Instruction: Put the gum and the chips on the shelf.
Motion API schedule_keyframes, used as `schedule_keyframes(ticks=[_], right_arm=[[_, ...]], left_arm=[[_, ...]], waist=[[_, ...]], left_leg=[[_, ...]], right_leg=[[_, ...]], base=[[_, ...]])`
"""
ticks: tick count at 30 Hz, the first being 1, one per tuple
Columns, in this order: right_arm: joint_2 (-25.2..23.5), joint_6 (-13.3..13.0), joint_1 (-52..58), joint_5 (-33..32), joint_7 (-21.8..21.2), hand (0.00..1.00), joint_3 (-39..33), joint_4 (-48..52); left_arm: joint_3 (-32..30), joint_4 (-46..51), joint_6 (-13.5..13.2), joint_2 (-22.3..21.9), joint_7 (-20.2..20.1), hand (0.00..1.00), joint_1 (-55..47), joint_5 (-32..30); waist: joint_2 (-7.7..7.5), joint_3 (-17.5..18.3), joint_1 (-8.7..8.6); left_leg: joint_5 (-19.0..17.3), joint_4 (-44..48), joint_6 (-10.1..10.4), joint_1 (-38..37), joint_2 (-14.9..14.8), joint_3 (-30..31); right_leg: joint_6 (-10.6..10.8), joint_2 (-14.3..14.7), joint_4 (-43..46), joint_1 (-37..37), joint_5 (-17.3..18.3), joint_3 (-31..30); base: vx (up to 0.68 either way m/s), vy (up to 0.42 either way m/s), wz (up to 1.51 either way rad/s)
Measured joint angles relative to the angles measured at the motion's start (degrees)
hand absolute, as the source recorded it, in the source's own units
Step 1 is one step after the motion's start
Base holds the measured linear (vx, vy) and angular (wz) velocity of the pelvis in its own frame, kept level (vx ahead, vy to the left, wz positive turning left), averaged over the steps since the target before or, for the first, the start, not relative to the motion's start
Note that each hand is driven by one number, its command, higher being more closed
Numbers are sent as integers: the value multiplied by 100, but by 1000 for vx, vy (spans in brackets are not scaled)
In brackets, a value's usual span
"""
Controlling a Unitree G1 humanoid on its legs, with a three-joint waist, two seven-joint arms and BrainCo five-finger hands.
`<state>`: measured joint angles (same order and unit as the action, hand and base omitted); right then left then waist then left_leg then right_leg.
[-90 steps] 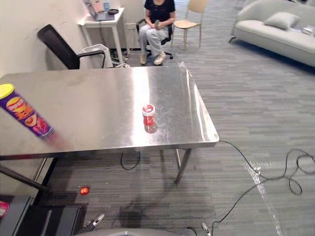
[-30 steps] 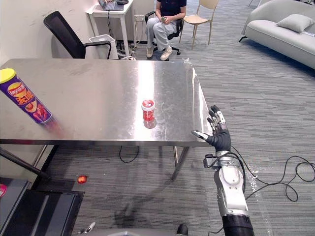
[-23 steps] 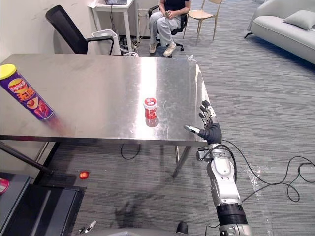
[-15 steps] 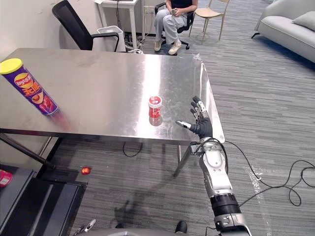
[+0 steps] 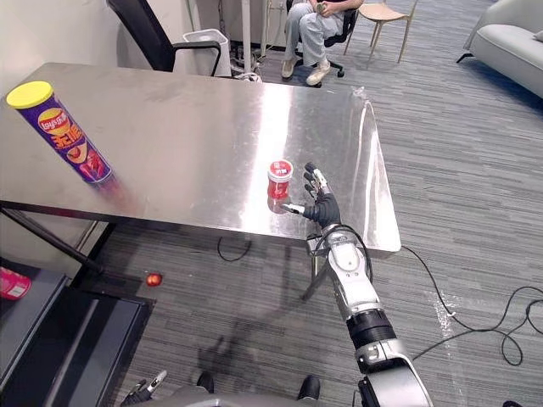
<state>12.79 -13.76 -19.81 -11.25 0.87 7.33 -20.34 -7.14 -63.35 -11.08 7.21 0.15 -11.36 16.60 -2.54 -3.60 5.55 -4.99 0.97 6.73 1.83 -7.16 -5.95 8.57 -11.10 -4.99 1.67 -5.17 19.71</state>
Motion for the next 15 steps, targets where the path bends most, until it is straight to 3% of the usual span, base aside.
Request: schedule_keyframes(ticks=[15], right_arm=[[-39,117,-807,2,407,0,13,-761]], left_arm=[[0,58,1,-12,147,0,48,1]], waist=[[-35,-173,204]], left_leg=[[47,-125,-3,-6,29,1]], right_leg=[[-6,-6,-97,5,-27,18]], base=[[0,0,0]])
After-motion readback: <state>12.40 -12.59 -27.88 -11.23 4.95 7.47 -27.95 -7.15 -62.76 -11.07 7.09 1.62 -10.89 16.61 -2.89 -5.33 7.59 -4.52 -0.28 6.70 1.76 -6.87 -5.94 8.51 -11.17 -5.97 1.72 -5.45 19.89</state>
